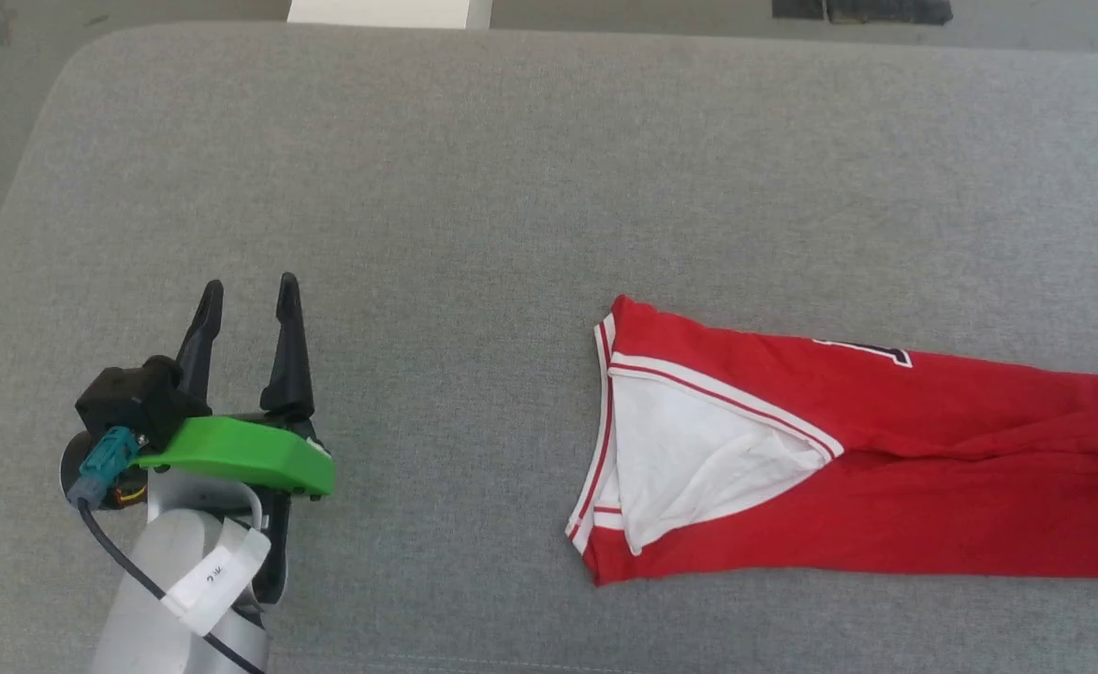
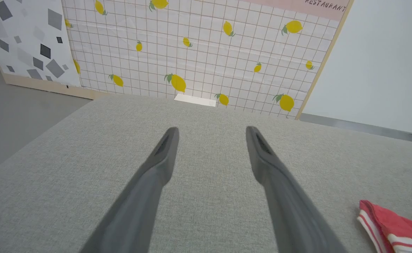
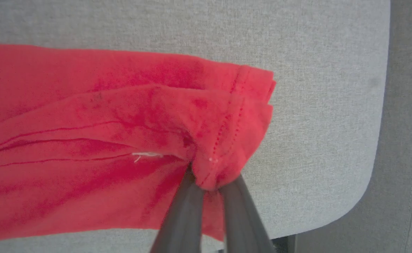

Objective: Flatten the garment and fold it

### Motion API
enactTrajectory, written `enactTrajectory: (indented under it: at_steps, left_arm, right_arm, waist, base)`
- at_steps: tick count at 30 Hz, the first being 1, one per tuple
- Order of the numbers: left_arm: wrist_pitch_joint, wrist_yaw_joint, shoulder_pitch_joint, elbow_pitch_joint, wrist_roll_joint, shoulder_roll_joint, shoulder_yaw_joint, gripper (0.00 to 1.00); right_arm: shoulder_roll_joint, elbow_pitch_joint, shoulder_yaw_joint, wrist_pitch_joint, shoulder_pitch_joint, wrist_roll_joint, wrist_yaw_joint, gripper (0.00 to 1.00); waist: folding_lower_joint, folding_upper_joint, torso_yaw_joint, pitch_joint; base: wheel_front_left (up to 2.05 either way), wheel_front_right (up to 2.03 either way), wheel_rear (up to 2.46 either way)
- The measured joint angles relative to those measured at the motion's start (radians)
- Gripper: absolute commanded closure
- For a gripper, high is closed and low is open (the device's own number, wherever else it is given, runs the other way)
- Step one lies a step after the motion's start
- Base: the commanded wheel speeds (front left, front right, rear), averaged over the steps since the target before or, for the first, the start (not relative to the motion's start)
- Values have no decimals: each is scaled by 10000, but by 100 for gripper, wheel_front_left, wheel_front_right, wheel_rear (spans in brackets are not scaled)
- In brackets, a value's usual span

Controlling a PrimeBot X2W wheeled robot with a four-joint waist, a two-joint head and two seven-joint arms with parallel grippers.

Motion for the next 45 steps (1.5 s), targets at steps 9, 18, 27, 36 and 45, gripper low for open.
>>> enactTrajectory:
  at_steps: [9, 18, 27, 36, 45]
  left_arm:
    - [286, 104, 326, 113, -117, 113, 52, 0]
    - [441, 278, 571, 48, -280, 136, 119, 0]
    - [449, 307, 569, 17, -320, 69, 6, 0]
    - [424, 309, 550, -17, -562, 15, -73, 0]
    - [288, 305, 396, 81, -640, -79, -194, 0]
  right_arm:
    - [-401, -2855, 1266, 2523, 447, 330, -2, 100]
    - [261, -5093, 3022, 3492, 471, 892, -2, 100]
    - [1649, -4834, 4832, 2853, -528, 1354, -4, 100]
    - [3154, -3388, 6270, 1536, -1717, 1526, -4, 100]
    - [4174, -1083, 7043, 82, -2372, 928, -4, 100]
  waist:
    - [0, 0, -157, -572]
    - [0, 0, -322, -909]
    - [0, 0, -87, -896]
    - [0, 0, 250, -668]
    - [0, 0, 645, -251]
  base:
    - [0, 0, 0]
    - [0, 0, 0]
    - [0, 0, 0]
    - [0, 0, 0]
    - [0, 0, 0]
